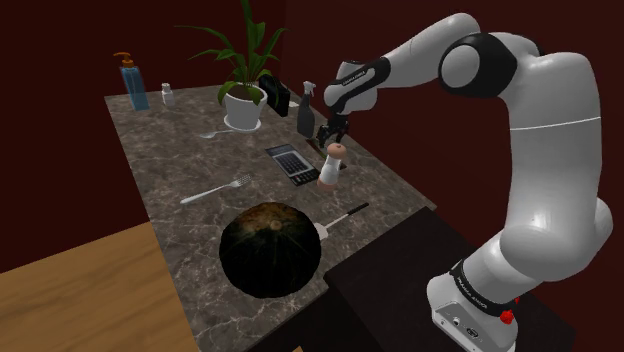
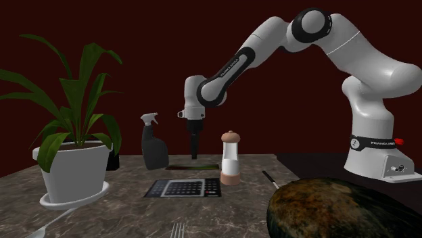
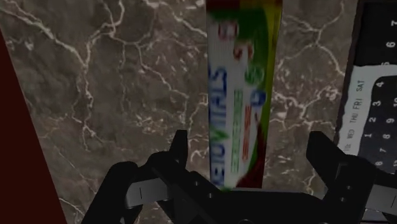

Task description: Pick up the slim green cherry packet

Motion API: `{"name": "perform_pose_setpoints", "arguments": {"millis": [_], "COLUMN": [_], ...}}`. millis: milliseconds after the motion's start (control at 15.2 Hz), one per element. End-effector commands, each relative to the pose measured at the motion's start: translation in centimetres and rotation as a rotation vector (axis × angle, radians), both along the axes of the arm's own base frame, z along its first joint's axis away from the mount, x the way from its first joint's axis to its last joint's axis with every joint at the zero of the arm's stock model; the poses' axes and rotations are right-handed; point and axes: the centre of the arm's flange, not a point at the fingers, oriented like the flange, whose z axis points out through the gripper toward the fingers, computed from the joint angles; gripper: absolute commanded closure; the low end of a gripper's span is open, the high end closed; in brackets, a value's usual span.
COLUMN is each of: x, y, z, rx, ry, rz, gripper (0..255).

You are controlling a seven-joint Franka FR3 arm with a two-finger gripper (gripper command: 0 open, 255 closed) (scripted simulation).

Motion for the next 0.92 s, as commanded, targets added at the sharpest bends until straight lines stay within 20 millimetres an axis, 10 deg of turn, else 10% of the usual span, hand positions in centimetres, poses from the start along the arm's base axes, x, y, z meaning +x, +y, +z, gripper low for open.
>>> {"name": "perform_pose_setpoints", "arguments": {"millis": [0,594,660,858], "x": [1.0,1.0,1.0,1.0], "y": [0.0,0.0,0.0,0.0], "z": [-1.6,-5.0,-5.0,-5.0], "rx": [0.001,0.001,0.001,0.001], "ry": [0.003,0.003,0.003,0.003], "rz": [0.004,0.004,0.004,0.004], "gripper": [0,0,255,255]}}
